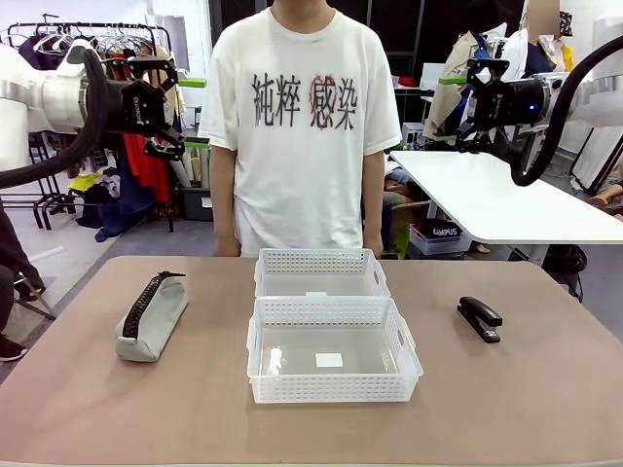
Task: Distribute items into two baskets.
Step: Pick up the Pencil pouch that the person points to.
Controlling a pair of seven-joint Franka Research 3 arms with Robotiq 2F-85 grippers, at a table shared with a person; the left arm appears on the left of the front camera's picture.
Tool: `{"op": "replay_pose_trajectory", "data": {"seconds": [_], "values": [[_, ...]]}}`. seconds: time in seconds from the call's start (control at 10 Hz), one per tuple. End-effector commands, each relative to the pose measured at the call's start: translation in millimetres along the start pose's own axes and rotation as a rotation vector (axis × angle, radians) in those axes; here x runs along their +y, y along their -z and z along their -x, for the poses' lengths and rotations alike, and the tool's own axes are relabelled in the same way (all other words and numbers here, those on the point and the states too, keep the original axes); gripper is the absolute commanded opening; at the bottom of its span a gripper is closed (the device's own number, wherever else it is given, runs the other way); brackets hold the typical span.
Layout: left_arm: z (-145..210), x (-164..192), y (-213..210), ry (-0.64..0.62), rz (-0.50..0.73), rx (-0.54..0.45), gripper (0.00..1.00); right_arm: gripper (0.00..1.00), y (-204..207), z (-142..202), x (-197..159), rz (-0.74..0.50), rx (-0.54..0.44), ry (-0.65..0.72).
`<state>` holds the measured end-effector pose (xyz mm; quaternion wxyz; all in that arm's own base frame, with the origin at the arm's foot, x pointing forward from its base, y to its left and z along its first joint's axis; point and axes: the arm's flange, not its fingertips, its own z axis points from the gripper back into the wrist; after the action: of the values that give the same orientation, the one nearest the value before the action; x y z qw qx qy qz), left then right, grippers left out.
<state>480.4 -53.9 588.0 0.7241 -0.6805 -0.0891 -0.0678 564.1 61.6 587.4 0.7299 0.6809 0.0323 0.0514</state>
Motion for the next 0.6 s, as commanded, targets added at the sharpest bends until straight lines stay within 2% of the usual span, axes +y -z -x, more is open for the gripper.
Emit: {"op": "replay_pose_trajectory", "data": {"seconds": [0.0,0.5], "values": [[-0.1,3.0,0.9,-0.006,0.001,0.002,1.00,1.00,0.3,0.4,-0.3,-0.002,0.002,0.000],[-0.1,3.0,0.9,-0.006,0.001,0.002,1.00,1.00,0.3,0.4,-0.3,-0.002,0.002,0.000]]}}
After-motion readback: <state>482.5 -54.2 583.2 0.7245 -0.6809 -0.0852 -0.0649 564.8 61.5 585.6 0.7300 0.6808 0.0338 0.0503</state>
